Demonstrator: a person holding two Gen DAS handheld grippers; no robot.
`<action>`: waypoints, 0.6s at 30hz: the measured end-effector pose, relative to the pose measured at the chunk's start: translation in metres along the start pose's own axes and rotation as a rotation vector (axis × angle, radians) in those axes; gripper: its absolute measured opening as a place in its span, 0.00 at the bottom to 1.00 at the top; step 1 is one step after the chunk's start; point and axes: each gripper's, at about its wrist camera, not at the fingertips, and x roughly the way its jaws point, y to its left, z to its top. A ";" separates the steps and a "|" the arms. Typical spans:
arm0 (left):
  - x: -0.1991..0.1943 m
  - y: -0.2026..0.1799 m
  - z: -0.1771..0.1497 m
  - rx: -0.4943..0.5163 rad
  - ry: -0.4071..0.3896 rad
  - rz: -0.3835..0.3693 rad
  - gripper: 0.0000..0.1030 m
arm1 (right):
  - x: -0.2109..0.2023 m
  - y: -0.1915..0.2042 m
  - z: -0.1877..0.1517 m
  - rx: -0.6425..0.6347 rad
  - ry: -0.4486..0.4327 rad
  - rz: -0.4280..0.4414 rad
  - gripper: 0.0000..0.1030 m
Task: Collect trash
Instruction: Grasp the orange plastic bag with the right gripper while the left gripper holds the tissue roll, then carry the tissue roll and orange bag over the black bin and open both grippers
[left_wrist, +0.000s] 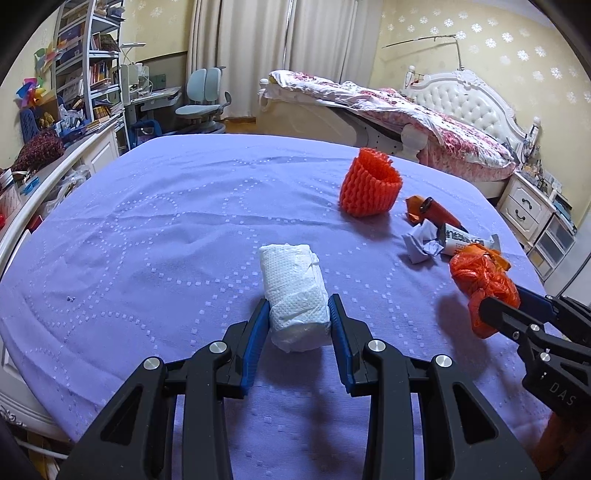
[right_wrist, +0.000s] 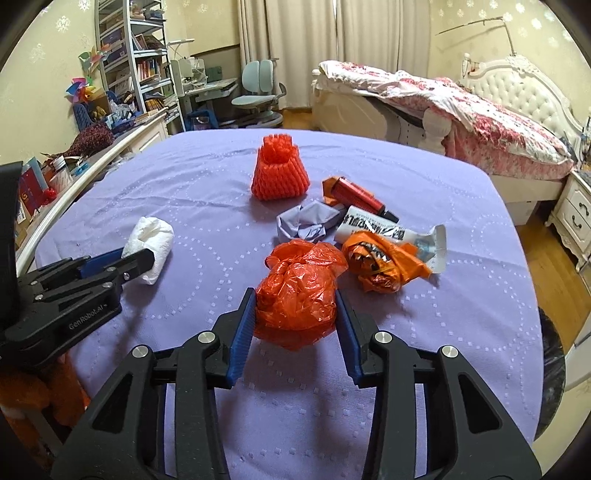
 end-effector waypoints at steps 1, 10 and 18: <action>-0.002 -0.002 0.000 0.001 -0.004 -0.004 0.34 | -0.005 -0.001 0.001 0.001 -0.012 -0.001 0.39; -0.017 -0.034 0.004 0.029 -0.029 -0.067 0.34 | -0.040 -0.032 0.002 0.065 -0.084 -0.033 0.39; -0.027 -0.080 0.008 0.068 -0.055 -0.160 0.34 | -0.071 -0.087 -0.010 0.167 -0.132 -0.126 0.39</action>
